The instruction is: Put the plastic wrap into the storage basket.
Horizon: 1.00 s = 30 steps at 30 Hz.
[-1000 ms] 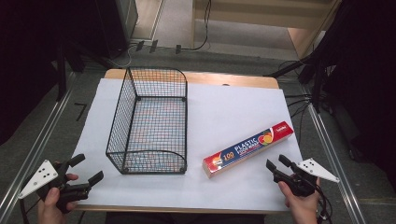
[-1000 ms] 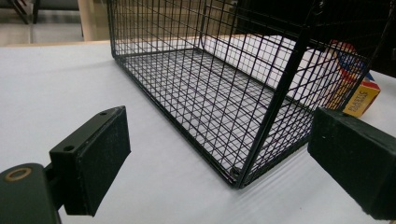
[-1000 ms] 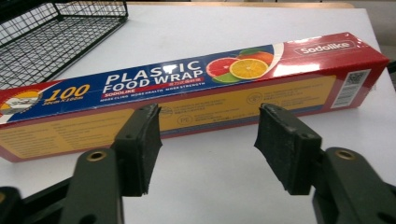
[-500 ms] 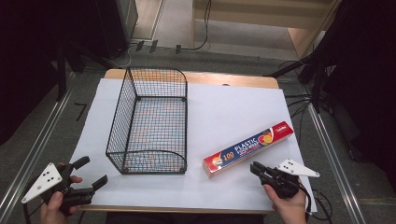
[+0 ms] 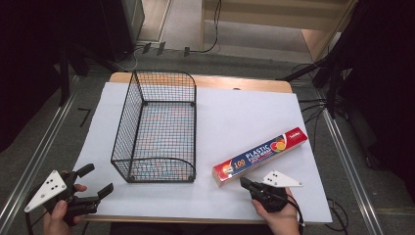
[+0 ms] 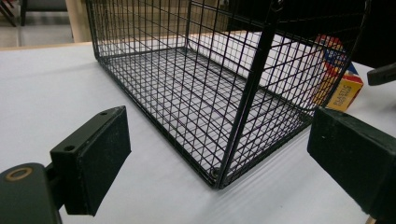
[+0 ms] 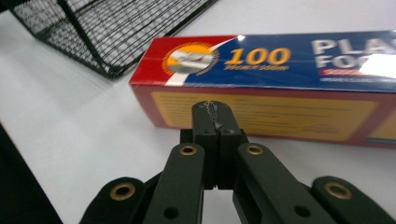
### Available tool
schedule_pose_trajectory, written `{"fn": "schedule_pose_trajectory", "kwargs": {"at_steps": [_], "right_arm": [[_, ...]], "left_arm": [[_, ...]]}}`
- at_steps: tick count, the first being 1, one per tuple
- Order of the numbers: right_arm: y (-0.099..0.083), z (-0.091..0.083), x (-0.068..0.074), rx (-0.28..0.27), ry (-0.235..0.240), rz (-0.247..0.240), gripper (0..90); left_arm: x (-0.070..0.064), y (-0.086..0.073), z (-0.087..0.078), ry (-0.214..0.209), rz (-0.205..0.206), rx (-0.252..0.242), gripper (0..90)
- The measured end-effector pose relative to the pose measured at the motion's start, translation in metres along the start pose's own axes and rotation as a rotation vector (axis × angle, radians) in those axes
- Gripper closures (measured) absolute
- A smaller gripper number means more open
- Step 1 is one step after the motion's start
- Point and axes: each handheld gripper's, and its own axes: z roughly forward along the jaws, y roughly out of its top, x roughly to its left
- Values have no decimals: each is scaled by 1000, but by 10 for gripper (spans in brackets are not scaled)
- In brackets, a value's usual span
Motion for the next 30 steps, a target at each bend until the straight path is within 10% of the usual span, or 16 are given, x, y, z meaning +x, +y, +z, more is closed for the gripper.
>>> {"fn": "schedule_pose_trajectory", "kwargs": {"at_steps": [11,30], "right_arm": [[-1,29,29,55,24,-80,900],[9,47,32,44,-8,-50,900]], "left_arm": [[0,0,0,2,-3,2,63],[0,0,2,1,-3,8,63]]}}
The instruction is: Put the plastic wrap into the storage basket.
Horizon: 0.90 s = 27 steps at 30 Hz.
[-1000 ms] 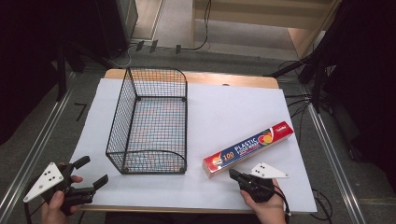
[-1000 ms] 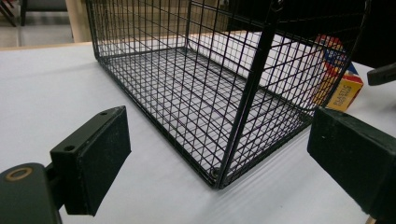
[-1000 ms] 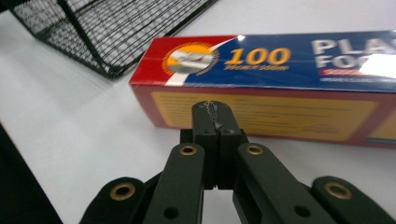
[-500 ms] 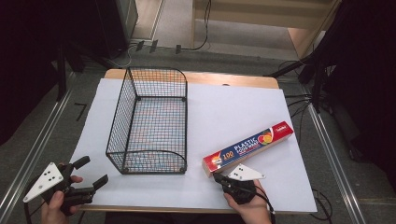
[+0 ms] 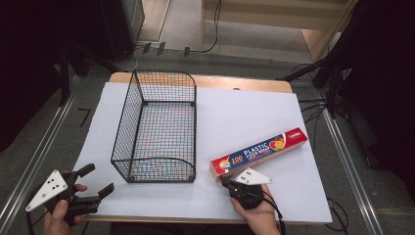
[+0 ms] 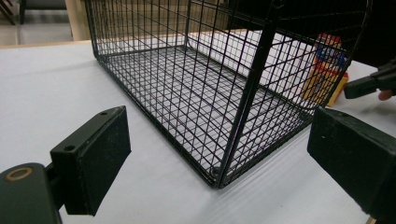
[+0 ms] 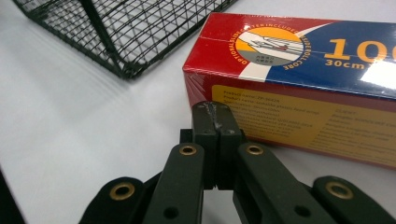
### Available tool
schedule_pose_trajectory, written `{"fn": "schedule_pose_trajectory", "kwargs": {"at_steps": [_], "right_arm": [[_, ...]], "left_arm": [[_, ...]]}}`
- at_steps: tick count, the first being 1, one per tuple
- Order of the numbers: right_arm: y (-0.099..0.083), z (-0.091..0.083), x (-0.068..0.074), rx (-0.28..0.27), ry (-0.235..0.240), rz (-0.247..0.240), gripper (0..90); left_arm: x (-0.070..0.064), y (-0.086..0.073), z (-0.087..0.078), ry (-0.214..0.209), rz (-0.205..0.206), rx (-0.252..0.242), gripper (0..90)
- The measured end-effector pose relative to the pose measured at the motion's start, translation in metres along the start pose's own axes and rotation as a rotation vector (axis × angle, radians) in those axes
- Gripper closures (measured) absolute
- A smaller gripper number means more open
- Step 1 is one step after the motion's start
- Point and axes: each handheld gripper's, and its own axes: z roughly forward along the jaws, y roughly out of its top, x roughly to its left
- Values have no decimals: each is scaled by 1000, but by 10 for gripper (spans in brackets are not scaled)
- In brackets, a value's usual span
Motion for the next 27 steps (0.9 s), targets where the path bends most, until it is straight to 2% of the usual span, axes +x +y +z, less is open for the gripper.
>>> {"fn": "schedule_pose_trajectory", "kwargs": {"at_steps": [8,13,14,15,20,23,25,26,27], "right_arm": [[23,27,-5,2,-38,36,900],[42,53,-16,-7,-73,37,900],[42,53,-16,-7,-73,37,900],[48,61,-19,-10,-95,52,900],[59,74,-27,-10,-121,54,900],[65,81,-31,-1,-137,18,900],[69,82,-36,25,-107,-45,900],[69,82,-36,25,-107,-45,900],[70,81,-38,37,-95,-89,900]], "left_arm": [[1,0,-1,1,-7,-5,63],[2,-1,-1,4,-10,-4,63],[2,-1,-1,4,-10,-4,63],[2,-1,-1,5,-11,-4,63],[3,-1,-2,4,-9,-8,63],[3,-1,-2,3,-11,-9,63],[3,-1,-3,6,-11,-9,63],[3,-1,-3,6,-11,-9,63],[3,-2,-3,8,-11,-9,63]]}}
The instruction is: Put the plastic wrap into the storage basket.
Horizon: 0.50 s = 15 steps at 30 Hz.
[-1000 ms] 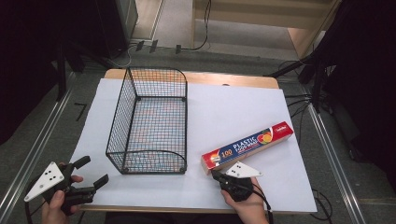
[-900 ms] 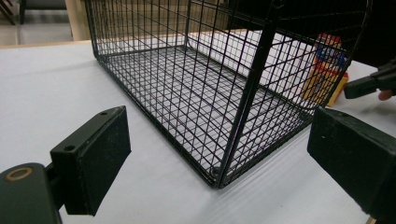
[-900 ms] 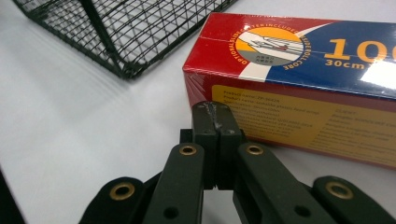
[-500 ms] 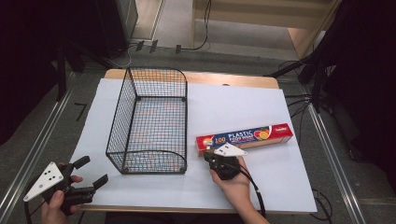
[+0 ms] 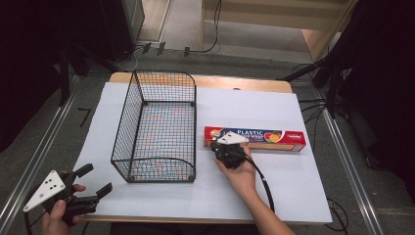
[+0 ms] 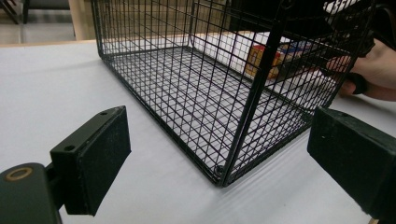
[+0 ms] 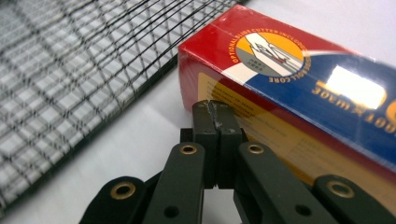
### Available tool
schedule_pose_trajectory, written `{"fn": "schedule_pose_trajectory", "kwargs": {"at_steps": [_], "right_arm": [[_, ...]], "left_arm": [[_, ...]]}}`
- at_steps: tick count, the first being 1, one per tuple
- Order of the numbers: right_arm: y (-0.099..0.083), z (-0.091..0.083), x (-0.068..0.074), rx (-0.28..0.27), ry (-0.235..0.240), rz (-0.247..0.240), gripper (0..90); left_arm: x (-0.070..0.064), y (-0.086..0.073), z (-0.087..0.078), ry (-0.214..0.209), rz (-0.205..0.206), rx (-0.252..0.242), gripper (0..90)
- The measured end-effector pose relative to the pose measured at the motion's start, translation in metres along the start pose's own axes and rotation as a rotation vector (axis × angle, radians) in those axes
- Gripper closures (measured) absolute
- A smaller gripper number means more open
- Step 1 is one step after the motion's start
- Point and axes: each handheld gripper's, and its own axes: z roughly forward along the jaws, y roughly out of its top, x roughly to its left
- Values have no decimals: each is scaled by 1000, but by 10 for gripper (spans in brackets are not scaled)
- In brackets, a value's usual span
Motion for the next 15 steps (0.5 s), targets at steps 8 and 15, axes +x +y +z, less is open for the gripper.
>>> {"fn": "schedule_pose_trajectory", "kwargs": {"at_steps": [8,15], "right_arm": [[-7,-41,-46,-20,145,-132,728],[-10,-67,-75,13,188,-62,581]], "left_arm": [[0,1,0,4,-2,-2,63],[1,0,0,10,-9,-4,63]]}}
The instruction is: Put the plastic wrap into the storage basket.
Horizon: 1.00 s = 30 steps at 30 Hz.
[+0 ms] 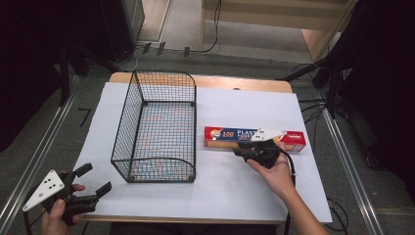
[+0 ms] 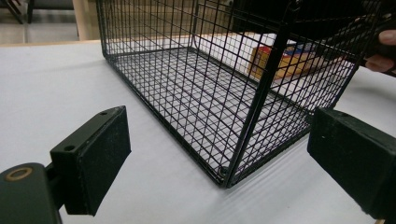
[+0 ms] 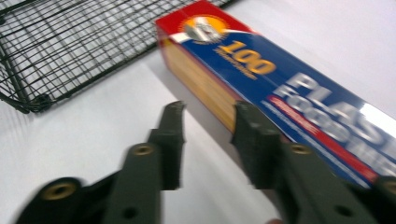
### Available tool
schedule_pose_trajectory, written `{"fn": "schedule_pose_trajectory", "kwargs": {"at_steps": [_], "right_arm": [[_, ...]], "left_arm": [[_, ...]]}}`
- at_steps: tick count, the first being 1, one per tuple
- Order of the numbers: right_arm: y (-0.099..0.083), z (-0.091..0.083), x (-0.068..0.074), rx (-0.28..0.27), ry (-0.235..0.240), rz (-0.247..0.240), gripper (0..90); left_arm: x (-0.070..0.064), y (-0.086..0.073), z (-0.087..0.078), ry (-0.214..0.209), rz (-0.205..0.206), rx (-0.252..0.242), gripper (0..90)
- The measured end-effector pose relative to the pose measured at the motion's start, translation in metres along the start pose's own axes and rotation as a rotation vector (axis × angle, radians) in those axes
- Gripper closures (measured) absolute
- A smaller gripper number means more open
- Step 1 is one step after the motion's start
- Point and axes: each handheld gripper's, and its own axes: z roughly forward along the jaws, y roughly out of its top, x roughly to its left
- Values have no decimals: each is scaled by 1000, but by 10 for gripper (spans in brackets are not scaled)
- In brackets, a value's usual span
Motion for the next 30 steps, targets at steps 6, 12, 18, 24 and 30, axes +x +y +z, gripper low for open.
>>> {"fn": "schedule_pose_trajectory", "kwargs": {"at_steps": [6,12,18,24,30], "right_arm": [[-1,-23,-17,4,19,-77,324],[10,-37,-37,42,15,-117,268],[17,-41,-64,134,19,-187,256],[19,-31,-80,273,-13,-237,227],[23,-22,-90,350,-20,-245,242]], "left_arm": [[2,0,-2,7,-5,-7,63],[2,0,-1,5,-6,-7,63],[0,0,-1,-1,8,-4,63],[1,-1,0,-3,3,-3,63],[1,-1,0,-9,7,3,63]]}}
